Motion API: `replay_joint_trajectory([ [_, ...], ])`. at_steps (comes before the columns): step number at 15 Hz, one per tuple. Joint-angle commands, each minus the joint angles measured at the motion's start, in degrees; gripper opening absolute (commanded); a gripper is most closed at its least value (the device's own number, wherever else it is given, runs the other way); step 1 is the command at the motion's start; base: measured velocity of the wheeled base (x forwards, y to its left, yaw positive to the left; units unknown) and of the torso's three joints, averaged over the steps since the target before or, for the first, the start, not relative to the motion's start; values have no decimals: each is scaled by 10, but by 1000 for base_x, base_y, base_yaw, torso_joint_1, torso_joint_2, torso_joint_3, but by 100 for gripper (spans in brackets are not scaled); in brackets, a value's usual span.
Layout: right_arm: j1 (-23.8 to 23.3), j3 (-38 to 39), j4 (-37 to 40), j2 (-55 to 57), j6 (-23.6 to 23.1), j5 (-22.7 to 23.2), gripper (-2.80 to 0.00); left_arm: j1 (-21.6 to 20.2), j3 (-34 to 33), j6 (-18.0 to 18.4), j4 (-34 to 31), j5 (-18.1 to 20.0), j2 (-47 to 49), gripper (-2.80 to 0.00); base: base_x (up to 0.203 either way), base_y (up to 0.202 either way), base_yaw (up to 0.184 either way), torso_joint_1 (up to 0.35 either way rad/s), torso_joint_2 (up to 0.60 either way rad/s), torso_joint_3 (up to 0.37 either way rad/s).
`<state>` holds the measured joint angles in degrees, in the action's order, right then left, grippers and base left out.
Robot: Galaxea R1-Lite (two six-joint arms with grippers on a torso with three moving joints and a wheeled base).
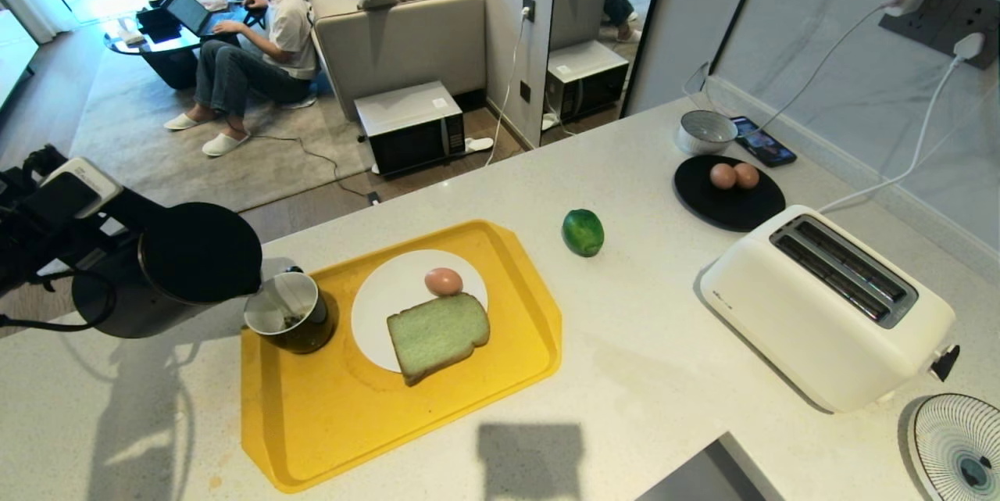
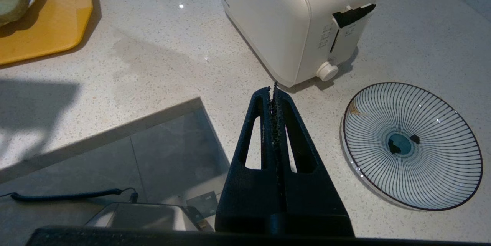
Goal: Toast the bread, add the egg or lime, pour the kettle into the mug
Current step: Pour water into a cup
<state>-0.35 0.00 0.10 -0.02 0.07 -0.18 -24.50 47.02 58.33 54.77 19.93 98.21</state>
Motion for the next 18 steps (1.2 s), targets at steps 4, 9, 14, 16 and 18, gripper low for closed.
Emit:
replay_joint_trajectory([
  [4,0,1,0,0,0,0,-280,-1,-1,-1,2,1,-3,-280,0,0,0,0,0,0],
  [9,0,1,0,-1,0,0,-280,-6,-2,-25,2,2,-10,-280,0,0,0,0,0,0],
  [14,0,1,0,-1,0,0,-280,-41,-23,-29,2,8,-23,-280,0,0,0,0,0,0],
  [16,0,1,0,-1,0,0,-280,-47,-29,-43,2,8,-29,-280,0,0,0,0,0,0],
  [18,0,1,0,-1,0,0,-280,-47,-39,-53,2,8,-32,-280,0,0,0,0,0,0],
])
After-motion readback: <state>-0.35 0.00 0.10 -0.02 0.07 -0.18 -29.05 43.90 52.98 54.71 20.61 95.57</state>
